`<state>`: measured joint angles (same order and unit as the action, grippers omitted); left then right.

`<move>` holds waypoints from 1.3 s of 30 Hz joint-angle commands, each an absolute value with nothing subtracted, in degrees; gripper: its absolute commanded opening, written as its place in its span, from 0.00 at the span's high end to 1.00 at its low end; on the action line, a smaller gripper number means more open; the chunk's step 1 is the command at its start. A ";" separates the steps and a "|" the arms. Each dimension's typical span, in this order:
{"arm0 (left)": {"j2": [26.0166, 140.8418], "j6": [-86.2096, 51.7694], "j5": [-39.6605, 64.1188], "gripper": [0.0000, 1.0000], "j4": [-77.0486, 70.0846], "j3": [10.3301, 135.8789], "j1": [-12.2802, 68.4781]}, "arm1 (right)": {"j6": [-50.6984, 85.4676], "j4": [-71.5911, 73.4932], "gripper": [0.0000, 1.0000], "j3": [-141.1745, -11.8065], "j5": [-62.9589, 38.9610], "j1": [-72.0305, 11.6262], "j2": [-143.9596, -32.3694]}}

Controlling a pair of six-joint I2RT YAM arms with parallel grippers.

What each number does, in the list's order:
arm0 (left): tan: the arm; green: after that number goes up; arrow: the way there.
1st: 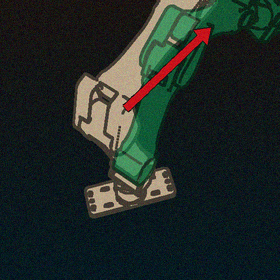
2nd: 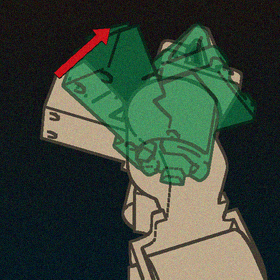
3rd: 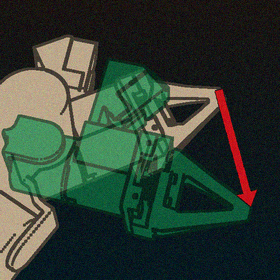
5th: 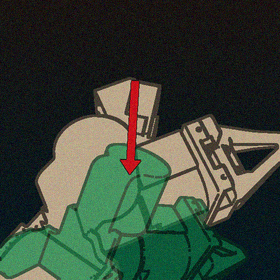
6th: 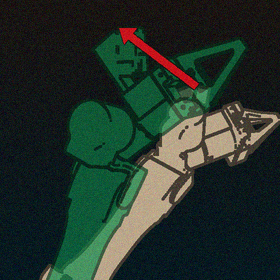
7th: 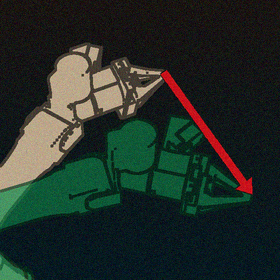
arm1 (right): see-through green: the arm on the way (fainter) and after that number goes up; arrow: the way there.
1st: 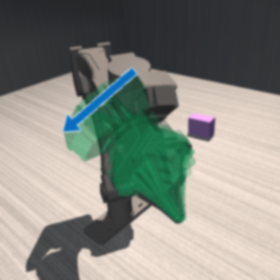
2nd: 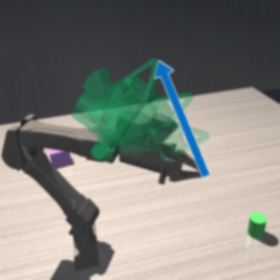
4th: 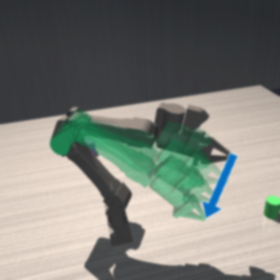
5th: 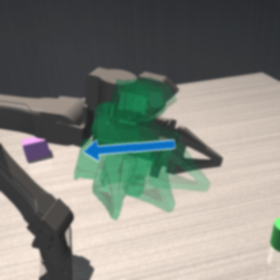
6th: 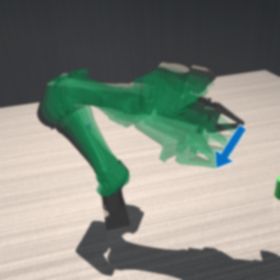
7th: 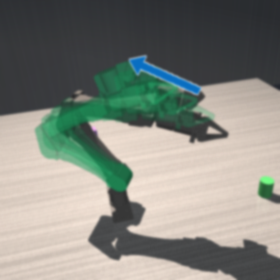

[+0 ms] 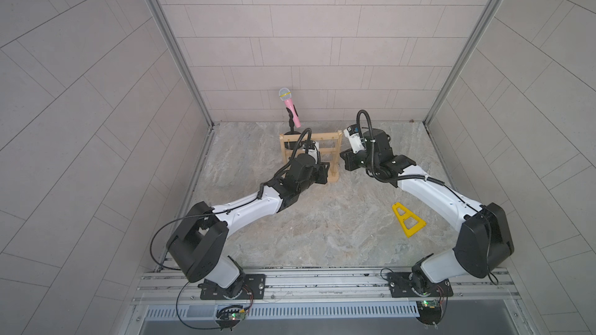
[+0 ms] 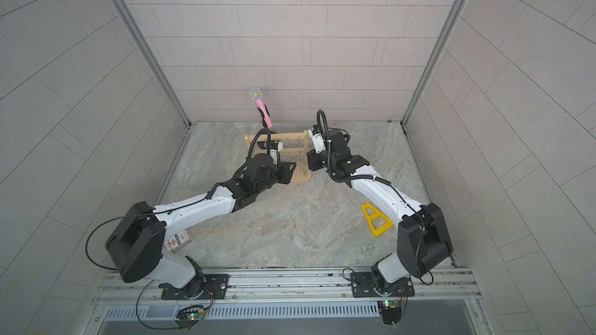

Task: Hang the necklace on the jewelry display stand
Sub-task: Hang the necklace on the stand.

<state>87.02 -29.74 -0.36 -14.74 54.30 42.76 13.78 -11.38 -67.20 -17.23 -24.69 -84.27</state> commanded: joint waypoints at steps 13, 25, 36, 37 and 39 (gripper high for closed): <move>91.32 -23.98 -15.96 0.64 -16.69 60.12 47.63 | 14.15 -12.57 0.96 -65.74 -18.64 -24.43 -81.61; 96.27 -22.51 -18.16 0.61 -16.88 66.55 47.81 | 13.80 -12.57 0.96 -65.12 -19.53 -24.43 -80.69; 98.20 -22.17 -20.58 0.67 -15.25 69.43 47.48 | 13.80 -12.48 0.96 -64.94 -19.89 -24.20 -80.24; 98.28 -22.20 -20.38 0.70 -15.25 69.44 47.38 | 13.80 -12.48 0.96 -65.02 -20.01 -24.16 -80.37; 98.28 -22.20 -20.08 0.74 -15.29 69.35 47.24 | 13.80 -12.48 0.96 -65.04 -19.95 -24.15 -80.34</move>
